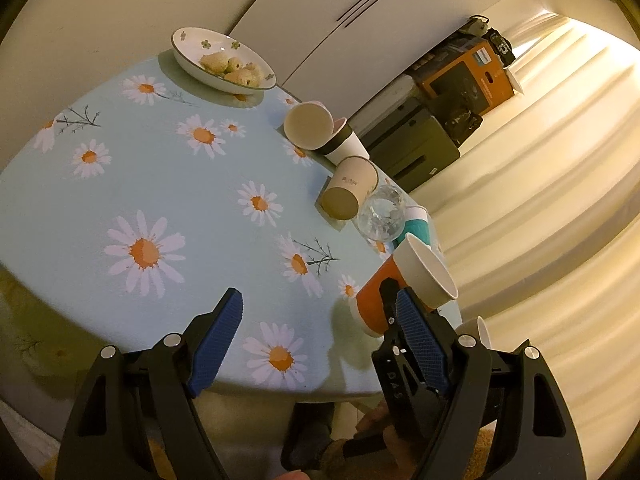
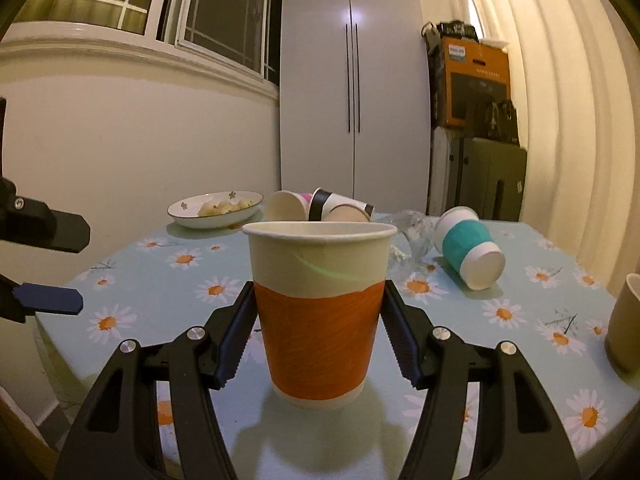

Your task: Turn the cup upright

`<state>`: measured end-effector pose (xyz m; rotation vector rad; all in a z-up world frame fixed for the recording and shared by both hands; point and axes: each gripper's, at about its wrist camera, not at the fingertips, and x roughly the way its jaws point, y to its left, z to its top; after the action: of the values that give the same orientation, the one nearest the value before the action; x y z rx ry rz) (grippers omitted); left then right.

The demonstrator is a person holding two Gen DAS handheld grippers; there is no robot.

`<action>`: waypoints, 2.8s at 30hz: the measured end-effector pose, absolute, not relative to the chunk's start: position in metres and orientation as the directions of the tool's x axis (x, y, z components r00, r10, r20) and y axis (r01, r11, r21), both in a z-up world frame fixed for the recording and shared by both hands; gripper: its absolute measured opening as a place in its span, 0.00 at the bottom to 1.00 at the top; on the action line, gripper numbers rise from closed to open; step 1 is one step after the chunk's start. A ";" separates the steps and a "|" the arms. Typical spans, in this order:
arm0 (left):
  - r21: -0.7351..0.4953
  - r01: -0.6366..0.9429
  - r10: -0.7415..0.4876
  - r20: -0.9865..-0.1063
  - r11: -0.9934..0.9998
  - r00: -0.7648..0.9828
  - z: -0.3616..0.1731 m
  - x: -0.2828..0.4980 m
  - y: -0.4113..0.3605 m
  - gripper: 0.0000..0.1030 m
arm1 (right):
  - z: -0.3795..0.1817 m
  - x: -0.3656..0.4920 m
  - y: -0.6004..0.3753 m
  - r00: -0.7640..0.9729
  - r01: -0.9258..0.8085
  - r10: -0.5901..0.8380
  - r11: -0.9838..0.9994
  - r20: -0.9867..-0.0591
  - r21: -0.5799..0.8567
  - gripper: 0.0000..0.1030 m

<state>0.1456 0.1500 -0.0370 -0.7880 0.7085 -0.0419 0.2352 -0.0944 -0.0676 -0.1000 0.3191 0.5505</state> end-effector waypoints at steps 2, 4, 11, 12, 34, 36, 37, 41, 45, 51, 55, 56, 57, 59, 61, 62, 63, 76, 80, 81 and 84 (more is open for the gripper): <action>-0.662 -0.219 -0.288 -0.568 0.717 0.771 -0.037 0.146 0.150 0.75 | -0.070 0.237 -0.093 0.810 -0.524 0.491 0.851 -0.321 -0.021 0.60; -0.662 -0.218 -0.289 -0.567 0.717 0.771 -0.037 0.146 0.150 0.75 | -0.074 0.237 -0.094 0.814 -0.519 0.483 0.854 -0.323 -0.029 0.60; -0.657 -0.224 -0.282 -0.572 0.720 0.770 -0.038 0.147 0.151 0.75 | -0.083 0.235 -0.091 0.817 -0.519 0.471 0.852 -0.333 -0.068 0.60; -0.658 -0.224 -0.282 -0.571 0.719 0.771 -0.039 0.147 0.152 0.75 | -0.083 0.234 -0.091 0.817 -0.520 0.471 0.852 -0.333 -0.070 0.60; -0.655 -0.227 -0.281 -0.575 0.720 0.768 -0.041 0.146 0.149 0.75 | -0.077 0.224 -0.104 0.798 -0.511 0.472 0.860 -0.375 -0.004 0.84; -0.655 -0.226 -0.282 -0.575 0.721 0.768 -0.040 0.145 0.148 0.75 | -0.071 0.222 -0.110 0.794 -0.512 0.480 0.859 -0.373 0.014 0.85; -0.655 -0.225 -0.282 -0.574 0.722 0.769 -0.040 0.145 0.148 0.75 | -0.069 0.220 -0.111 0.794 -0.511 0.481 0.859 -0.372 0.020 0.85; -0.658 -0.225 -0.281 -0.571 0.719 0.771 -0.040 0.143 0.149 0.75 | -0.060 0.214 -0.121 0.790 -0.511 0.489 0.859 -0.369 0.045 0.86; -0.655 -0.228 -0.275 -0.571 0.720 0.773 -0.039 0.141 0.151 0.75 | -0.052 0.202 -0.128 0.789 -0.520 0.501 0.853 -0.356 0.047 0.87; -0.678 -0.218 -0.293 -0.553 0.702 0.780 -0.039 0.134 0.153 0.75 | -0.042 0.181 -0.139 0.784 -0.532 0.516 0.845 -0.346 0.054 0.92; -0.674 -0.209 -0.288 -0.546 0.708 0.786 -0.036 0.130 0.152 0.91 | -0.030 0.165 -0.153 0.779 -0.535 0.525 0.842 -0.343 0.073 0.92; -0.673 -0.206 -0.284 -0.542 0.710 0.791 -0.034 0.129 0.151 0.93 | -0.027 0.161 -0.157 0.781 -0.536 0.527 0.841 -0.336 0.074 0.93; -0.669 -0.203 -0.280 -0.539 0.715 0.794 -0.033 0.127 0.151 0.93 | -0.022 0.156 -0.162 0.785 -0.534 0.526 0.842 -0.328 0.073 0.94; -0.665 -0.199 -0.276 -0.537 0.720 0.797 -0.032 0.125 0.150 0.93 | -0.014 0.149 -0.171 0.791 -0.531 0.526 0.844 -0.311 0.076 0.95; -0.660 -0.195 -0.268 -0.532 0.725 0.803 -0.031 0.120 0.149 0.93 | -0.007 0.142 -0.180 0.795 -0.533 0.528 0.843 -0.299 0.070 0.95; -0.657 -0.193 -0.264 -0.530 0.728 0.806 -0.030 0.117 0.148 0.93 | -0.004 0.139 -0.184 0.799 -0.532 0.525 0.844 -0.293 0.063 0.95; -0.655 -0.190 -0.259 -0.525 0.732 0.811 -0.029 0.114 0.146 0.93 | -0.001 0.135 -0.189 0.802 -0.531 0.523 0.845 -0.288 0.054 0.95; -0.373 -0.081 -0.134 -0.516 0.924 0.846 -0.005 0.054 0.073 0.93 | 0.022 0.110 -0.261 0.815 -0.496 0.482 0.867 -0.321 0.041 0.95; -0.276 -0.072 -0.081 -0.506 0.959 0.859 -0.002 0.031 0.047 0.93 | 0.024 0.101 -0.276 0.817 -0.492 0.475 0.870 -0.327 0.035 0.95; -0.233 -0.085 -0.040 -0.485 0.969 0.874 0.001 0.022 0.039 0.93 | 0.024 0.099 -0.278 0.820 -0.487 0.470 0.873 -0.325 0.034 0.95; -0.186 -0.058 -0.031 -0.444 0.981 0.896 0.006 0.005 0.023 0.93 | 0.025 0.091 -0.282 0.817 -0.489 0.473 0.871 -0.329 0.039 0.95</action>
<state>0.0050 0.0228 0.0063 -0.1978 0.4613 0.0144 0.0913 -0.2823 0.0247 -0.0478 0.3378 0.5130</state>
